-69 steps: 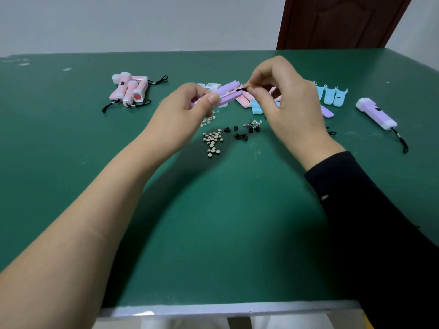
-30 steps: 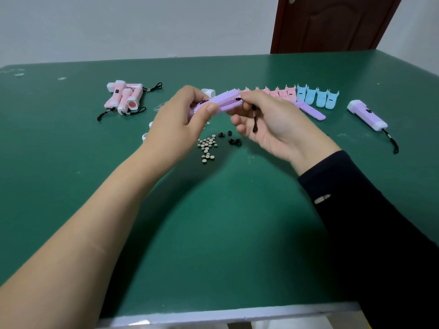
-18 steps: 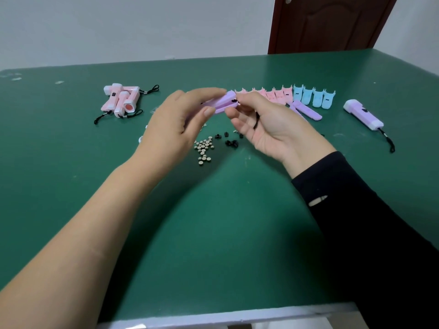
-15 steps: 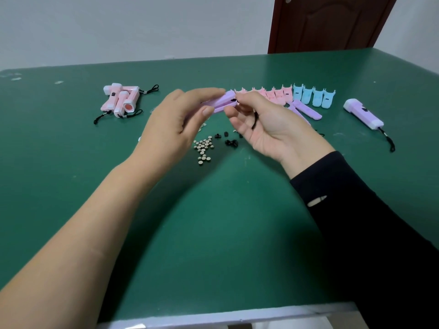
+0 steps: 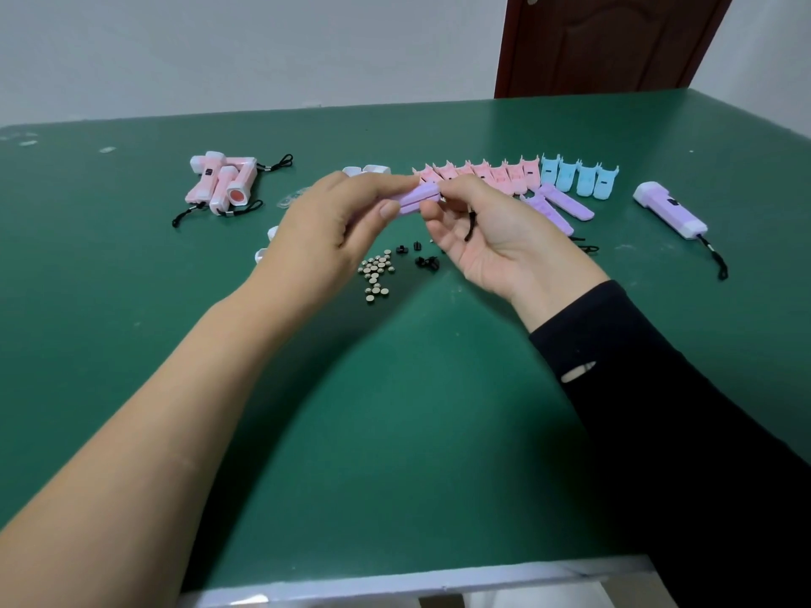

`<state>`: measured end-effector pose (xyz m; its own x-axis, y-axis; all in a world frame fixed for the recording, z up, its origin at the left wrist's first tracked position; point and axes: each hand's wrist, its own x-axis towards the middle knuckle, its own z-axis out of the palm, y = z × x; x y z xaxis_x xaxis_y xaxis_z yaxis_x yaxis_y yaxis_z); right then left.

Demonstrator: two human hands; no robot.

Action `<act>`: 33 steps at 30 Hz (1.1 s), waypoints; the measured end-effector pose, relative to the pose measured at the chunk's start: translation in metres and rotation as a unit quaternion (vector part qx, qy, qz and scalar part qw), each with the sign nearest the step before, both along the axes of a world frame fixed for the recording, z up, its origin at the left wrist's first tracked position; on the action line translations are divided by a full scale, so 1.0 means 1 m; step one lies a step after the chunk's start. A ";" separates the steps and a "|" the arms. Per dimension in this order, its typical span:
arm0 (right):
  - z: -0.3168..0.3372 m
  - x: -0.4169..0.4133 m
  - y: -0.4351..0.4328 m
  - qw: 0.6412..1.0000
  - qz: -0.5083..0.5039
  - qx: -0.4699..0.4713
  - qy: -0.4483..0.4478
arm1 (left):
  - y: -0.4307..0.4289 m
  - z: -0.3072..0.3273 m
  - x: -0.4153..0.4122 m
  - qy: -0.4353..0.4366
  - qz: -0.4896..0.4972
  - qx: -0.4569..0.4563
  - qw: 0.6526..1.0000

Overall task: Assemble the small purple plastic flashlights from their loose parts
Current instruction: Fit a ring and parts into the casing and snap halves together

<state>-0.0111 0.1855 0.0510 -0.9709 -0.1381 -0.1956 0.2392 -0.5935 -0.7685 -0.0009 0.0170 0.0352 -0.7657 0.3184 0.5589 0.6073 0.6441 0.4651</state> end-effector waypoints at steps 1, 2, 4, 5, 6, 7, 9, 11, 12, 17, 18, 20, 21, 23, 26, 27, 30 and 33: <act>0.000 0.001 0.000 1.000 -0.001 0.001 -0.003 | 0.000 -0.001 0.000 -0.001 0.002 0.001 1.000; 0.001 0.001 0.001 1.000 -0.003 0.002 -0.007 | 0.000 -0.002 -0.001 -0.002 0.006 -0.001 1.000; 0.001 0.002 0.002 1.000 -0.009 0.003 -0.015 | -0.001 -0.003 -0.002 -0.005 0.014 -0.010 1.000; 0.001 0.003 0.002 1.000 -0.010 0.007 -0.017 | -0.001 -0.004 -0.002 -0.006 0.016 -0.015 1.000; 0.001 0.003 0.002 1.000 -0.008 0.013 -0.016 | 0.000 -0.004 -0.002 -0.006 0.015 -0.020 1.000; 0.001 0.004 0.002 1.000 -0.006 0.019 -0.013 | 0.000 -0.004 -0.002 -0.005 0.014 -0.023 1.000; 0.000 0.004 0.001 1.000 -0.004 0.027 -0.009 | 0.001 -0.004 -0.001 -0.002 0.014 -0.023 1.000; 0.000 0.005 0.001 1.000 -0.006 0.029 -0.005 | 0.002 -0.004 -0.001 0.005 0.017 -0.021 1.000; 0.000 0.005 0.001 1.000 -0.007 0.030 -0.002 | 0.002 -0.003 0.000 0.009 0.017 -0.022 1.000; -0.001 0.003 -0.001 0.998 -0.023 0.057 0.011 | 0.002 -0.001 0.001 0.022 0.007 -0.034 0.999; -0.001 0.003 -0.001 0.998 -0.028 0.062 0.011 | 0.001 -0.001 0.001 0.024 0.007 -0.041 0.999; -0.001 0.002 -0.001 0.997 -0.037 0.070 0.009 | 0.001 -0.001 0.003 0.030 0.015 -0.062 0.998; -0.001 0.002 0.000 0.996 -0.040 0.073 0.009 | 0.002 -0.002 0.003 0.035 0.021 -0.073 0.997; 0.000 0.002 0.000 0.996 -0.045 0.079 0.010 | 0.003 -0.003 0.004 0.027 0.046 -0.087 0.995; 0.001 0.002 -0.001 0.994 -0.048 0.101 0.019 | 0.005 -0.006 0.004 0.009 0.105 -0.114 0.988; 0.001 0.002 -0.001 0.993 -0.049 0.108 0.022 | 0.006 -0.006 0.005 0.014 0.119 -0.136 0.983; 0.000 0.002 -0.002 0.991 -0.056 0.117 0.025 | 0.009 -0.004 0.006 0.024 0.147 -0.200 0.968; 0.000 0.001 0.000 0.991 -0.057 0.120 0.018 | 0.012 -0.004 0.006 0.021 0.155 -0.224 0.962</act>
<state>-0.0101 0.1852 0.0513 -0.9844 0.0200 -0.1748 0.1510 -0.4136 -0.8978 0.0054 0.0287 0.0316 -0.8423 0.2948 0.4512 0.3661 0.9274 0.0775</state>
